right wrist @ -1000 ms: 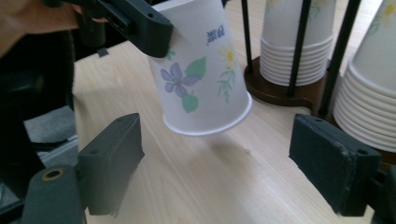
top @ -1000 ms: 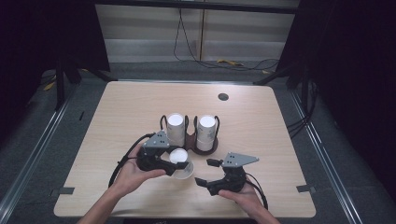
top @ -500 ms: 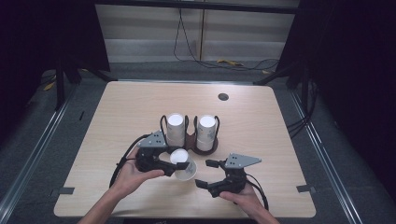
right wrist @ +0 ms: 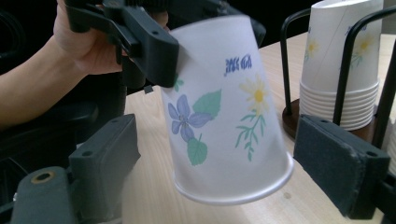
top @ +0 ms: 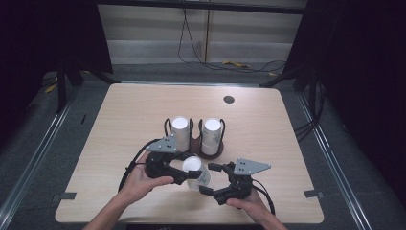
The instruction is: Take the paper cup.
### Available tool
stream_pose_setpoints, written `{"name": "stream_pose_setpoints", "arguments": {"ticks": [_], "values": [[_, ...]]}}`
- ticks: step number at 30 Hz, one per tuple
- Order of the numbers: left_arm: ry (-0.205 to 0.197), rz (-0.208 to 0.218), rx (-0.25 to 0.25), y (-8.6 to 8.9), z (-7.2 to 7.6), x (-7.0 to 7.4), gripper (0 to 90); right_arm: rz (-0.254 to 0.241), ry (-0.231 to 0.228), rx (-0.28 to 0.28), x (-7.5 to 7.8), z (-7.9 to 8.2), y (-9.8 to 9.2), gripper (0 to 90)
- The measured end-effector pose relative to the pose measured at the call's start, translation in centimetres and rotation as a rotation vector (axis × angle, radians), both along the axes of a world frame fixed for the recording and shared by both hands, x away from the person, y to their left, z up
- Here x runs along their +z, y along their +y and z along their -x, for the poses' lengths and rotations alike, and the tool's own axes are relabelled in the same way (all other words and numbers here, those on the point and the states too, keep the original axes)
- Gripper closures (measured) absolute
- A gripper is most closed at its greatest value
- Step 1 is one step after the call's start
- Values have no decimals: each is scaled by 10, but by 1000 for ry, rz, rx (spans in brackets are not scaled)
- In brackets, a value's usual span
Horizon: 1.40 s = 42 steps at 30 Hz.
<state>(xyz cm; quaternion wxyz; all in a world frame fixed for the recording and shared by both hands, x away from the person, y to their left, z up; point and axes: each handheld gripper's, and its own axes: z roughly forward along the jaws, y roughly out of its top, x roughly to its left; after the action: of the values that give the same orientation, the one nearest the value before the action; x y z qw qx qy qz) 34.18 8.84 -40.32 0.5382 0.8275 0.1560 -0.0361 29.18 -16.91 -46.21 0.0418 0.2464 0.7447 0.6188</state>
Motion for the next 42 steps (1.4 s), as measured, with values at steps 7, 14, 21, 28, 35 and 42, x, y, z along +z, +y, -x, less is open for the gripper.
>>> {"name": "stream_pose_setpoints", "arguments": {"ticks": [7,14,21,28,35,42], "values": [[-8,24,-20,-10,-1,12,359,-50,24,3,0,-5,-2,136],[-12,45,-37,-13,0,19,359,-56,11,-1,2,-4,-4,137],[-9,41,-48,-13,2,19,360,-75,4,10,1,-5,-1,140],[-1,45,-52,-14,1,18,359,-99,3,15,-1,-5,1,194],[14,46,-52,-12,-1,16,358,-80,0,20,1,-5,-2,242],[7,19,-43,-13,-2,12,328,-26,2,10,2,-5,-1,265]]}}
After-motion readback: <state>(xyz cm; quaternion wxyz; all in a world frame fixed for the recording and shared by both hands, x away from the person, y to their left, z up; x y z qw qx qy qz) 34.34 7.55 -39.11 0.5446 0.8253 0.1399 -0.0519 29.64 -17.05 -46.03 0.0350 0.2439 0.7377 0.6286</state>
